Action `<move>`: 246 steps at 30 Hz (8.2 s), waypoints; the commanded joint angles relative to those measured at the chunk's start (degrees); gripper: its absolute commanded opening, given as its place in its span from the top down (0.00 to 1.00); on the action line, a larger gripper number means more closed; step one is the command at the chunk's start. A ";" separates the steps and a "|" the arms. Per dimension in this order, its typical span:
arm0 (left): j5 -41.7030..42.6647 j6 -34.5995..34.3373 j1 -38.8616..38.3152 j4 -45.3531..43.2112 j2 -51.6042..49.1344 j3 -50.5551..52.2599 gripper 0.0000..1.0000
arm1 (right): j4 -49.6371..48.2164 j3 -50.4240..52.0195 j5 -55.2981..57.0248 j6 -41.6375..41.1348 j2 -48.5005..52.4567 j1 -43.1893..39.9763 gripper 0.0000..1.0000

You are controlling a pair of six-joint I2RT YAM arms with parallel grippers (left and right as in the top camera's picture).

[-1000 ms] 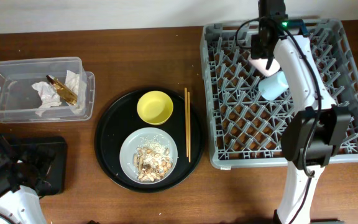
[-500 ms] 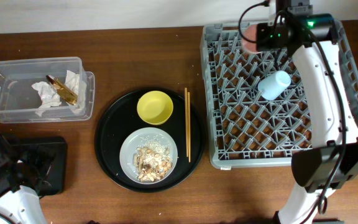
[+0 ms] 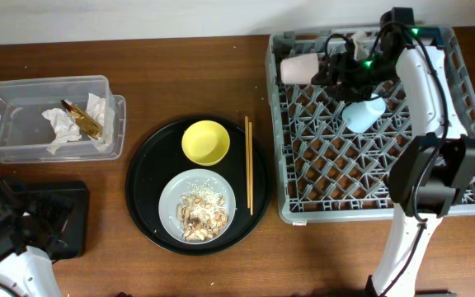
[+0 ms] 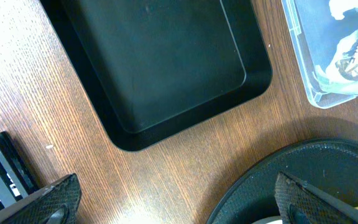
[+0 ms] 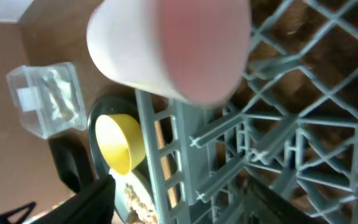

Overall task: Sort waste into correct bins and load items into the dishwasher rack
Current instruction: 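Carry the pink cup into the rack beside the blue cup and release, then reach the right gripper to the yellow bowl and grasp its rim, then carry the yellow bowl into the rack and set it down, then grasp a wooden chopstick on the black tray with the right gripper, then carry the chopstick into the rack, stand it upright, release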

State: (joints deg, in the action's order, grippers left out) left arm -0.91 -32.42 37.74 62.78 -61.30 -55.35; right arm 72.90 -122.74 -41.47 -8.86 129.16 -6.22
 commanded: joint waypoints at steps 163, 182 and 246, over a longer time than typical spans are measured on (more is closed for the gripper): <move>-0.42 -0.33 0.20 -0.13 0.13 -0.09 0.01 | 1.99 46.12 -32.24 23.93 -17.31 -27.12 0.91; -0.39 -0.33 0.20 -0.13 0.13 -0.09 0.01 | 5.77 29.51 34.71 -2.58 -20.39 1.25 0.96; -0.39 -0.33 0.20 -0.13 0.13 -0.09 0.01 | 13.29 -16.15 36.30 -2.73 1.49 22.25 0.96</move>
State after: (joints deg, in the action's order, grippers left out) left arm -0.91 -32.42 37.76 62.76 -61.39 -55.35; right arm 85.43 -138.50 -5.89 -21.06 130.91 21.15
